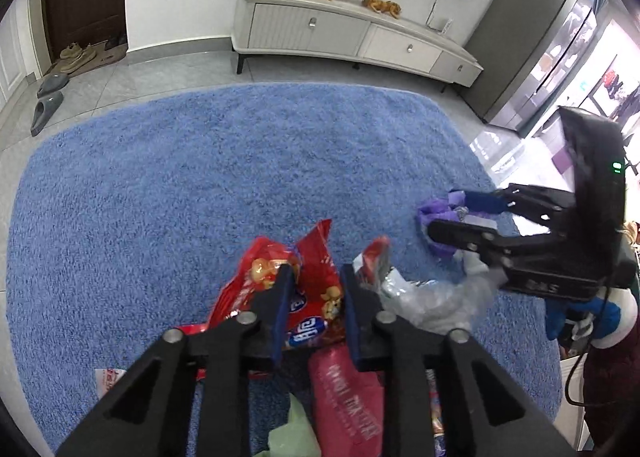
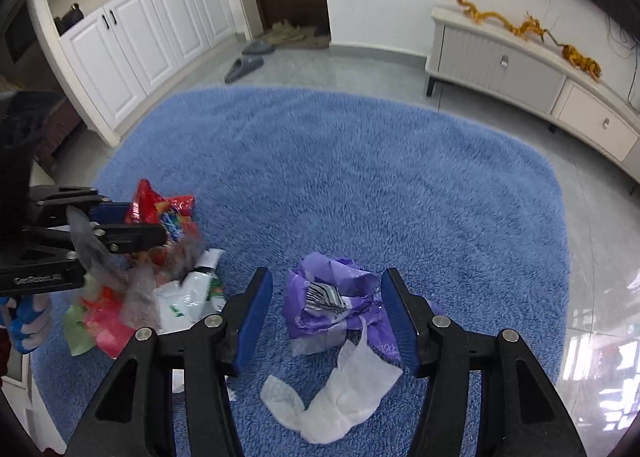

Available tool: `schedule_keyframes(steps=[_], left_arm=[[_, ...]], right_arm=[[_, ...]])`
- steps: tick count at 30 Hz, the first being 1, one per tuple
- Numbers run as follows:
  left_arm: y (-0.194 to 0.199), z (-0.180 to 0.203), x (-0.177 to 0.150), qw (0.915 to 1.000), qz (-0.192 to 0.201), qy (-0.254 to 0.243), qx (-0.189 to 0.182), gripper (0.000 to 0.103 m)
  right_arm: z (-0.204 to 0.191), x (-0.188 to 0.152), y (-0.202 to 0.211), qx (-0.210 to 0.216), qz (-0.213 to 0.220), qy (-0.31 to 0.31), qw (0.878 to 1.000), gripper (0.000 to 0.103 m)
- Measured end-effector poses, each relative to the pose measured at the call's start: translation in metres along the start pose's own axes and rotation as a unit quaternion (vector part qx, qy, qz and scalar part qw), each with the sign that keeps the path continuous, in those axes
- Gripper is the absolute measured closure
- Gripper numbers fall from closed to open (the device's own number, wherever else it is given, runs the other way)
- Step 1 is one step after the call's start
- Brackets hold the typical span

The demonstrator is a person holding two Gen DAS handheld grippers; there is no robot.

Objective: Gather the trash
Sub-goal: 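Grasp the red snack bag with the left tool while the right grasps the purple wrapper, then carry both wrappers over the trash bin and open both tools to drop them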

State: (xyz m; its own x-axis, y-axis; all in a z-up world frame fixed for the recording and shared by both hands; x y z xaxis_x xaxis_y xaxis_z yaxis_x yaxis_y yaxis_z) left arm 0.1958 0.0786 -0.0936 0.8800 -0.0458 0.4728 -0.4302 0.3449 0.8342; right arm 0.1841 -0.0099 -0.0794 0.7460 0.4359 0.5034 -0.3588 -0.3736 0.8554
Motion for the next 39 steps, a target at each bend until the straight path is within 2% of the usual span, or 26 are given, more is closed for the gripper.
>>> schedule_keyframes(steps=[2,4,9,14,21,29,34,39], left_arm=[[0.002,-0.001,0.001,1.0,0.007,0.004,-0.004,0.091],[0.007,-0.002,0.003,0.9998,0.018,0.01,-0.007,0.091],[0.04,-0.007,0.012,0.9964,0.073,0.033,-0.03,0.092],[0.073,0.002,0.008,0.9931,0.106,0.031,-0.039,0.092],[0.113,0.027,-0.019,0.9894,0.141,0.007,-0.035,0.092],[0.152,0.062,-0.049,0.9838,0.172,-0.019,-0.047,0.092],[0.157,0.108,-0.056,0.9802,0.176,-0.049,-0.075,0.092],[0.144,0.17,-0.058,0.9765,0.161,-0.09,-0.112,0.092]], right_arm=[[0.001,0.002,-0.003,0.013,-0.004,-0.001,1.0,0.066],[0.003,0.005,0.001,0.022,0.008,-0.003,1.0,0.068],[0.0,0.019,0.037,0.064,0.082,-0.02,0.994,0.068],[-0.013,0.017,0.073,0.068,0.121,-0.021,0.99,0.068],[-0.025,-0.007,0.116,0.046,0.144,-0.016,0.988,0.068],[-0.029,-0.062,0.178,0.009,0.172,-0.021,0.985,0.069],[-0.011,-0.098,0.214,-0.022,0.189,-0.045,0.981,0.069],[0.025,-0.142,0.249,-0.059,0.203,-0.092,0.973,0.069]])
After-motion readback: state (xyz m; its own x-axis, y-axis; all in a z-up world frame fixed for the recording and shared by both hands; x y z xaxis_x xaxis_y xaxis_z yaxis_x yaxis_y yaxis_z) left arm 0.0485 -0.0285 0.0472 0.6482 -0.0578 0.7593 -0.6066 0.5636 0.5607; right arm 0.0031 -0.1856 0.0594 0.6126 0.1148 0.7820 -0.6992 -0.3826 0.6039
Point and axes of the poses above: each gripper's, at about its wrist camera, not at the fingertips, and y roughly against the way its jaws point, z to its right, x to its top, the point moved 5 cm from there along -y, roughly the way its jaws point, and after that the axes turned 1 degree about y, right-handed, at the moved point
